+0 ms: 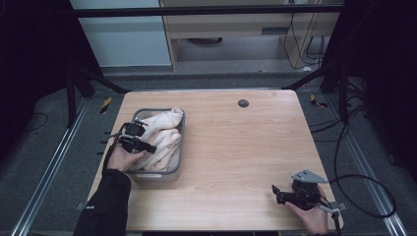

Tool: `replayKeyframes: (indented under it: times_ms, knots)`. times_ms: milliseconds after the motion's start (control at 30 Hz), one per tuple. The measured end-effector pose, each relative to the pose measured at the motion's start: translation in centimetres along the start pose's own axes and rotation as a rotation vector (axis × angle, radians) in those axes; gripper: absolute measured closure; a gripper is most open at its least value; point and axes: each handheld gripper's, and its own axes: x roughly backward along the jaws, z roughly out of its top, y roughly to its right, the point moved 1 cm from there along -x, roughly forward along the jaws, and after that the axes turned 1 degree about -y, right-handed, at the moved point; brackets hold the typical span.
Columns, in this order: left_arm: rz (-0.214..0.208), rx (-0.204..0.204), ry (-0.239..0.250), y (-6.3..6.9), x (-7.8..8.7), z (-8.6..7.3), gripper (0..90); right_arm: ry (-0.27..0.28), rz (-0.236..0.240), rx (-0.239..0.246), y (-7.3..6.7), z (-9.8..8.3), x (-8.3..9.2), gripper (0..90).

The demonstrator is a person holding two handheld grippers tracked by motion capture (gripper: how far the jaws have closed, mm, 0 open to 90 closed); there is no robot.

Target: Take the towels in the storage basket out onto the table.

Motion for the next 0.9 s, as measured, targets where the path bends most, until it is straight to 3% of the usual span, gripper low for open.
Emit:
replayKeyframes:
  times_ms: [200,467,900]
  knots:
    - [0.009,0.002,-0.002,0.1,0.2,-0.1,59.3,-0.006,0.005,-0.009,-0.1,0.0,0.0,7.1]
    - [0.002,0.001,0.016,0.2,0.7,-0.2,65.4,-0.007,0.003,0.000,-0.1,0.0,0.0,7.0]
    - [-0.008,-0.008,0.137,1.1,4.3,-0.1,66.7,-0.014,0.000,0.005,-0.1,0.0,0.0,6.9]
